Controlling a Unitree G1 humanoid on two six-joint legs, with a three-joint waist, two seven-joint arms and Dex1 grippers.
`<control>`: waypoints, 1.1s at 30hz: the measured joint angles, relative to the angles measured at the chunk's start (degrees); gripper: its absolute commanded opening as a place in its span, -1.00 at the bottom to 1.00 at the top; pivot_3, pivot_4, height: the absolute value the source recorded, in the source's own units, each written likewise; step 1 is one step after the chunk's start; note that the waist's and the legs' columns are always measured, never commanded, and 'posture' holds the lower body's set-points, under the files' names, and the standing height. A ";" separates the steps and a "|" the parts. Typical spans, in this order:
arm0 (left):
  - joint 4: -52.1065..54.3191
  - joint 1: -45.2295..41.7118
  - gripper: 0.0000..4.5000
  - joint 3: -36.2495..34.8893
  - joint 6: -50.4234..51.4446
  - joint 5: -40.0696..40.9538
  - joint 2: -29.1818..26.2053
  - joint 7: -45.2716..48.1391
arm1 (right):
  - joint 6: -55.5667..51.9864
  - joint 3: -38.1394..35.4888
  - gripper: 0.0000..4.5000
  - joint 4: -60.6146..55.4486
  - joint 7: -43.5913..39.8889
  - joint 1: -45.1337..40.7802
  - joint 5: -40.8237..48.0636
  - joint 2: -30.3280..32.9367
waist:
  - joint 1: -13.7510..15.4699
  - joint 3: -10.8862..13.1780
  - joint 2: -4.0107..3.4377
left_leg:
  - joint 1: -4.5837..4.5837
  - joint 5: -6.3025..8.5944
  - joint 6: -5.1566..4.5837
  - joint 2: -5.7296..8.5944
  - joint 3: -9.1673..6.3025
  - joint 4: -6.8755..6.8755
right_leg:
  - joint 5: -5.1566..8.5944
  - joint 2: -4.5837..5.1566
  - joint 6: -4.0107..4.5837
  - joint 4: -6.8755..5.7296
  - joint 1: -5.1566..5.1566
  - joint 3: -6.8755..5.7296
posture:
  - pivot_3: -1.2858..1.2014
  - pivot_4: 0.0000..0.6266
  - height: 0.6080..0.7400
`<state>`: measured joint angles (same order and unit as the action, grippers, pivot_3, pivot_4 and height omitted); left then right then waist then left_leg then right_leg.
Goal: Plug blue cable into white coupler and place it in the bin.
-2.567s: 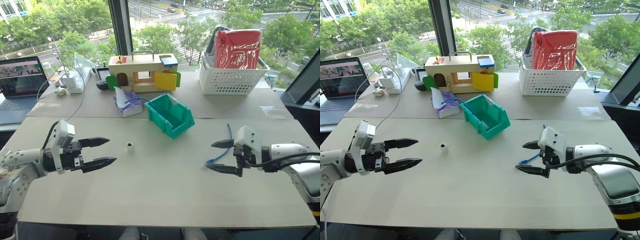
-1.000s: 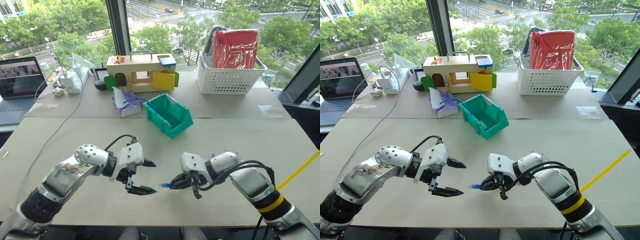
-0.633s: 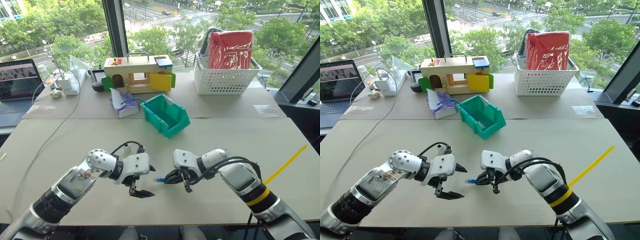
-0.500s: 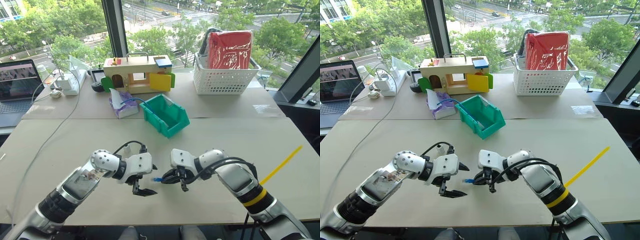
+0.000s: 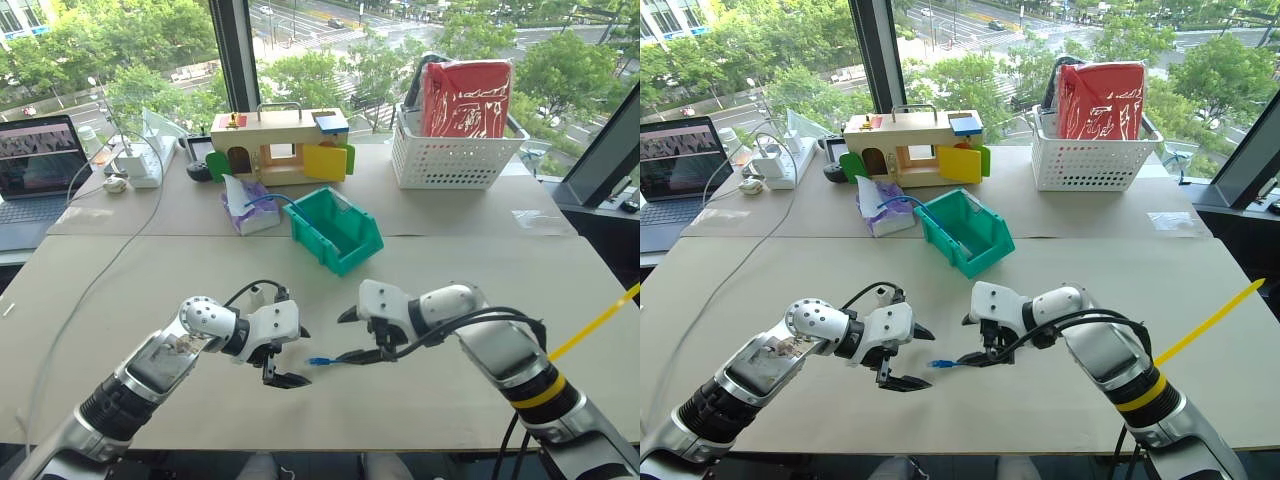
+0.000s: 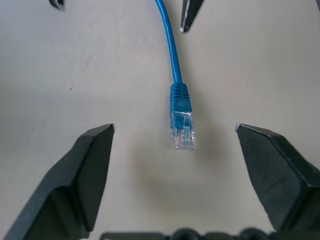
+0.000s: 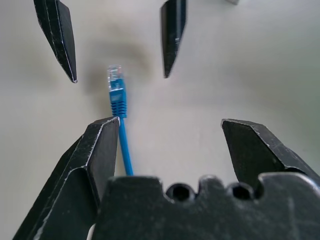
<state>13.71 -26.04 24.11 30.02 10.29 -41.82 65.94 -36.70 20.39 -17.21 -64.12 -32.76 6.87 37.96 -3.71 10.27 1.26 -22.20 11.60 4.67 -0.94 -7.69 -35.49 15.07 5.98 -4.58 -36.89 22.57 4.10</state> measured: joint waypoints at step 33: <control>-18.38 -15.57 -0.97 -12.44 -16.89 -1.58 32.11 -24.80 | -46.11 -53.73 0.69 -1.68 29.32 -18.45 30.39 3.42 | 1.28 0.15 0.02 | -0.25 0.19 -0.32 0.13 0.03 -0.45 | -0.24 0.13 0.34 0.11 -0.04 -0.01 | 0.03 -0.52 1.00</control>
<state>-4.66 -41.61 11.68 13.13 8.71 -9.70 41.14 -82.81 -33.34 -18.89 -34.80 -51.20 37.25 41.38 -2.43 10.42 1.28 -22.45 11.79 4.35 -0.80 -7.65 -35.94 14.83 6.11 -4.24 -36.78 22.53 4.09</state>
